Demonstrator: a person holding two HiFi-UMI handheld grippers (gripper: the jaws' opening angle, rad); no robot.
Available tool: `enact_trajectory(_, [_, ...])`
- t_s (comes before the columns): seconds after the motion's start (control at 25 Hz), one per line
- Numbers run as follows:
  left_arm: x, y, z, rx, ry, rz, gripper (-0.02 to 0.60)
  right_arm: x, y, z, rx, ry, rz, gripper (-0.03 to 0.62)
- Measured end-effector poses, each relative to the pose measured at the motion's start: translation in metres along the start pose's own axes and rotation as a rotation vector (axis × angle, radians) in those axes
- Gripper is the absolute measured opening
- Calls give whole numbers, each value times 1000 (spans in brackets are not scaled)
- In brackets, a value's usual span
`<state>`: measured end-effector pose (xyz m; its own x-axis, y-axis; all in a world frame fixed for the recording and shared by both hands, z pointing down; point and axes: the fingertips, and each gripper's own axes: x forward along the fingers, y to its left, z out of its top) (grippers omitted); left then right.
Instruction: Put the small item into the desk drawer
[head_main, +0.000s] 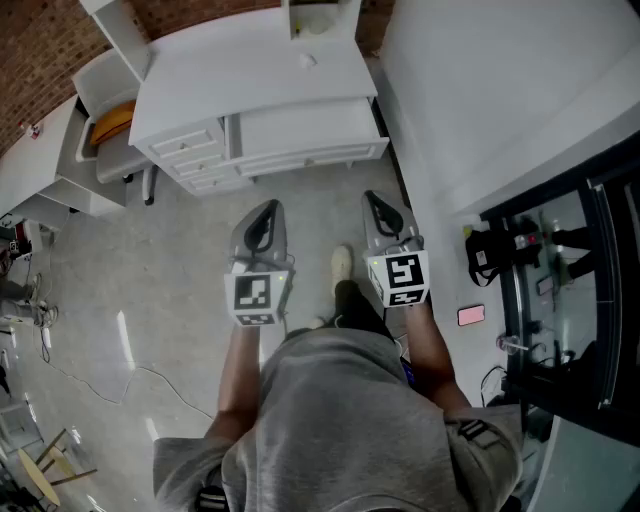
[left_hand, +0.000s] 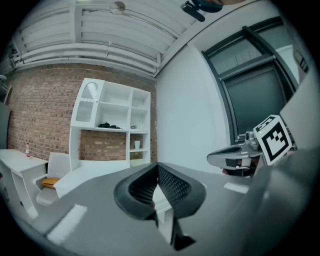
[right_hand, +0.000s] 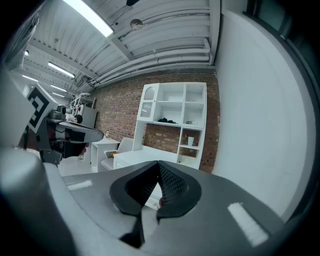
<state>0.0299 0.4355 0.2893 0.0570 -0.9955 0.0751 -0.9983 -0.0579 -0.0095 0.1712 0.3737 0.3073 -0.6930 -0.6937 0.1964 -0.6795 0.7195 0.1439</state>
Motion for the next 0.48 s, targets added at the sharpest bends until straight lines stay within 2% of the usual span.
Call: enact_trajectory(0.48, [121,51,-2,-19,26,62,12,124,-60,3,-5,7,55,5])
